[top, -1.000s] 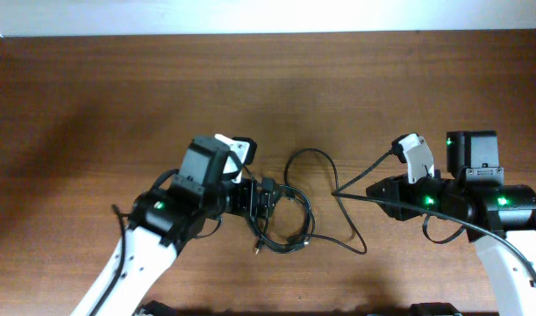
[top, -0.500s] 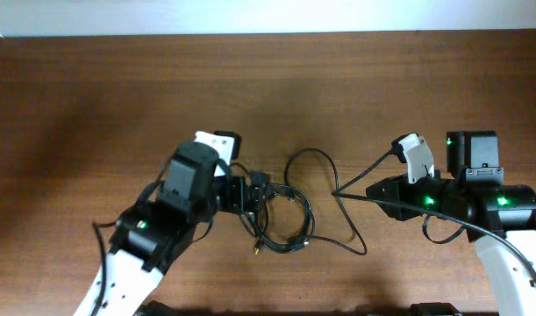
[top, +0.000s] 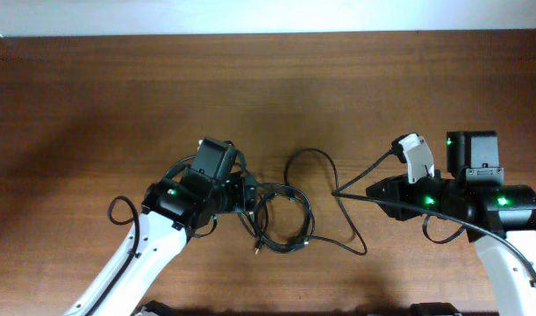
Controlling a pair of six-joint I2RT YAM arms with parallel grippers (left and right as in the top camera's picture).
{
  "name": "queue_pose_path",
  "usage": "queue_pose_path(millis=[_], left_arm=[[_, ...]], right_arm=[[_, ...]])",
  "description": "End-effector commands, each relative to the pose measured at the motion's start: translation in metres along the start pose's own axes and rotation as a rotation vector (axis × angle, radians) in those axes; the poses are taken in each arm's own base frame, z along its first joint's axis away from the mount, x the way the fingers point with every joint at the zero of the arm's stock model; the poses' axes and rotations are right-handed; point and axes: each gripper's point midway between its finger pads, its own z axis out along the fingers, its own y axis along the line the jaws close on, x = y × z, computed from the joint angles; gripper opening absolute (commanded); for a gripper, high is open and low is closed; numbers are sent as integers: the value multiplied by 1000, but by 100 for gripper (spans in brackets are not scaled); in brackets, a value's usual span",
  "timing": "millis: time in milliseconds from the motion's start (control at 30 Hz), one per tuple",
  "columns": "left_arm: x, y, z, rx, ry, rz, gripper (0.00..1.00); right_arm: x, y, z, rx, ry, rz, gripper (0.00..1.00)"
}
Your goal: Untangle cables
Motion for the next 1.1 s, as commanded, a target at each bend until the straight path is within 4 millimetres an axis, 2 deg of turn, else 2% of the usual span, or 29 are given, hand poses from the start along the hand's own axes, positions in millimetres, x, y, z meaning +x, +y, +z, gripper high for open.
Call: queue_pose_path(millis=[0,33,67,233,300,367,400,467,567,600,700,833,967,1067], left_arm=[[-2,-3,0,18,3,-9,43],[-1,-3,0,17,4,-9,16],[-1,-3,0,17,4,-9,0],[0,-6,0,34,12,-9,0],[0,-16,-3,86,17,-6,0],[-18,-47,-28,247,-58,79,0],[-28,-57,-44,291,-103,104,0],[-61,-76,-101,378,-274,138,0],[-90,-91,-173,462,-503,208,0],[-102,-93,-203,487,-623,212,0],[-115,-96,-250,538,-805,219,0],[-123,-101,-280,585,-919,228,0],[-126,-112,-310,672,-1017,268,0],[-126,-121,-328,738,-1065,299,0]], right_arm=[[-4,5,-2,-18,-10,-16,39],[-4,5,-2,-18,-10,-16,39],[-4,5,-2,-17,-10,-16,39],[-4,5,-2,-18,-10,-16,39],[-4,5,-2,-17,-10,-17,39],[-4,5,-2,-17,-10,-17,39],[-4,5,-2,-17,-10,-16,39],[-4,5,-2,-17,-10,-17,39],[-4,5,-2,-17,-10,-17,39],[-4,5,-2,-17,-10,-17,39],[-4,5,-2,-18,-10,-17,39],[-7,6,-2,-26,-21,-22,39],[-18,24,-4,-127,-71,-47,39],[-23,31,-5,-170,-93,-59,44]])
